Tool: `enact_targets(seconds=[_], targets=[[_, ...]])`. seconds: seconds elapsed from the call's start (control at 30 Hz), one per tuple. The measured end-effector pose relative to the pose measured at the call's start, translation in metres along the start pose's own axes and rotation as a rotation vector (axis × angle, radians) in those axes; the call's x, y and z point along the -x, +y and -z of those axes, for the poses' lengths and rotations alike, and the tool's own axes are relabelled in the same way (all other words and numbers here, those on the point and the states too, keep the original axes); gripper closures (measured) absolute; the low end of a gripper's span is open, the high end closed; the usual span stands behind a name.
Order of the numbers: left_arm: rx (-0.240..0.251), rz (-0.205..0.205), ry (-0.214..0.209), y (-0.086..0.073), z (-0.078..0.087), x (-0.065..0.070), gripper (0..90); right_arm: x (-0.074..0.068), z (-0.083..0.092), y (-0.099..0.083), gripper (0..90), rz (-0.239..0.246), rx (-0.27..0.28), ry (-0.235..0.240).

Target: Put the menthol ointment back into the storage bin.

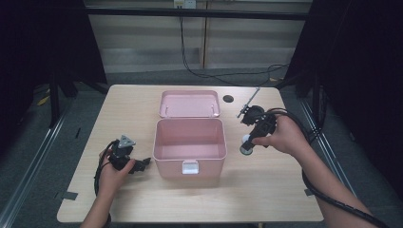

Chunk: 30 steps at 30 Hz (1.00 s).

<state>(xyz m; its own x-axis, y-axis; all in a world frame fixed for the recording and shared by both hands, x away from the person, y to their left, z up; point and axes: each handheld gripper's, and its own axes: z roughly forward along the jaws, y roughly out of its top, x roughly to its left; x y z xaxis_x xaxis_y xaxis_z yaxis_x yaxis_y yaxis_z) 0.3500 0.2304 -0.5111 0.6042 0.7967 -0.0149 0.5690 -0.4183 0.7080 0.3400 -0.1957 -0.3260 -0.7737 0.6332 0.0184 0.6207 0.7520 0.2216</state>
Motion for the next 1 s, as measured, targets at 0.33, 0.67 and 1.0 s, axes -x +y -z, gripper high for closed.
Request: enact_targets(seconds=[0.33,0.67,1.0], targets=[[-0.002,0.0,0.001,0.0,0.0,0.0,3.7,0.004,0.014,0.011,51.2,-0.009,0.008,-0.013],[-0.001,0.0,0.0,0.0,0.0,0.0,3.7,0.008,0.022,0.023,51.3,-0.018,0.0,-0.027],[-0.004,-0.001,-0.001,0.0,0.0,0.0,3.7,0.009,0.024,0.035,51.3,-0.018,0.003,-0.031]])
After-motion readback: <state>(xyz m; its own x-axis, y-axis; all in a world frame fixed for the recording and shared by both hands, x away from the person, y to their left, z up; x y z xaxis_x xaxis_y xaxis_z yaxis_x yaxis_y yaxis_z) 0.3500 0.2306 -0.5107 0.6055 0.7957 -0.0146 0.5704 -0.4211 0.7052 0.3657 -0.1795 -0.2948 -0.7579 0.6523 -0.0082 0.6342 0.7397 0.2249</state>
